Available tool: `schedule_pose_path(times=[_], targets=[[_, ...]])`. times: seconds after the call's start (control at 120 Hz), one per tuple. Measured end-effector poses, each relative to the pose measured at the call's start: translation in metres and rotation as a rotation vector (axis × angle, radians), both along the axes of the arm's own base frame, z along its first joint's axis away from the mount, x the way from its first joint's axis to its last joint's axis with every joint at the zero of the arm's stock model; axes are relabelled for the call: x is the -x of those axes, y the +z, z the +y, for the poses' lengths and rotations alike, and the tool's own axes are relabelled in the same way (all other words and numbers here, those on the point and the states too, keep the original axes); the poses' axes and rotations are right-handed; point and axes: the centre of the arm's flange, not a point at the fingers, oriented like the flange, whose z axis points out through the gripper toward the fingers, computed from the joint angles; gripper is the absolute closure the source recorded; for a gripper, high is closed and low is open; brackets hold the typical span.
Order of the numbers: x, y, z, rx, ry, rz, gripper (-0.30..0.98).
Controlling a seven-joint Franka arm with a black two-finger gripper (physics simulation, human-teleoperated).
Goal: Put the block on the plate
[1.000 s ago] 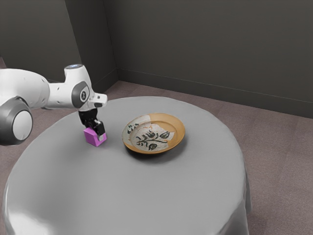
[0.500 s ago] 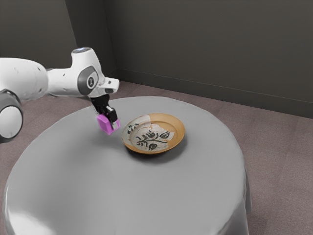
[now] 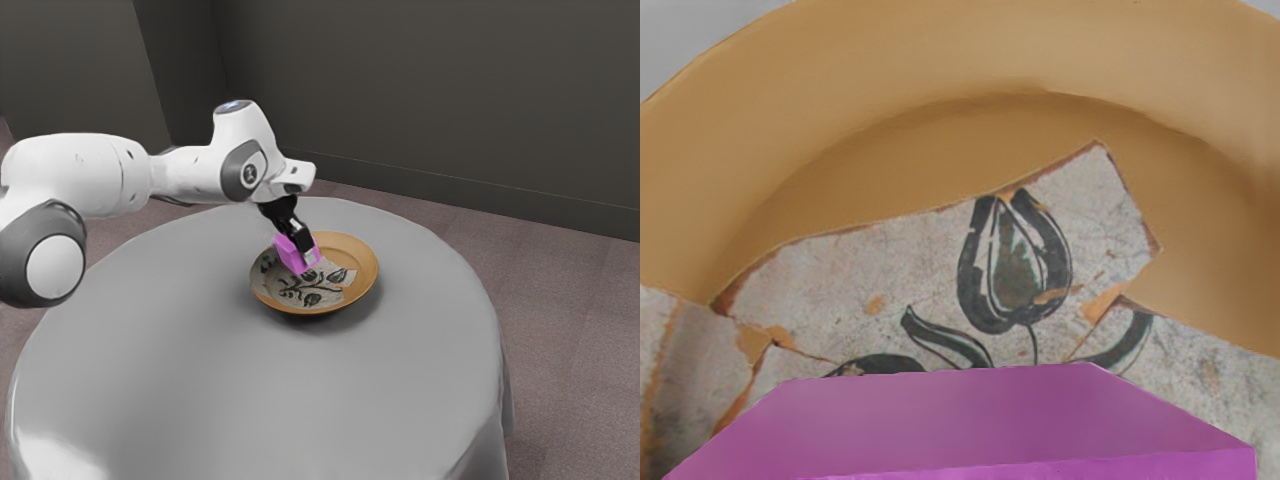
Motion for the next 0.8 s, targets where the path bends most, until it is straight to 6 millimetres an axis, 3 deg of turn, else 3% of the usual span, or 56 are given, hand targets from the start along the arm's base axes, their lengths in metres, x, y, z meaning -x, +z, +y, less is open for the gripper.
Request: schedule_pose_path(times=[0.125,0.275,0.392,0.592,0.708,0.8], targets=[[0.0,-0.011,-0.016,0.012,-0.022,0.012,0.21],[0.0,-0.008,-0.014,0.008,-0.022,0.012,0.11],[0.009,0.03,-0.017,-0.012,-0.03,-0.009,0.06],[0.049,0.099,-0.026,-0.045,-0.054,0.005,0.02],[0.078,0.118,-0.033,-0.06,-0.077,0.052,0.01],[0.088,0.121,-0.034,-0.07,-0.088,0.087,0.01]])
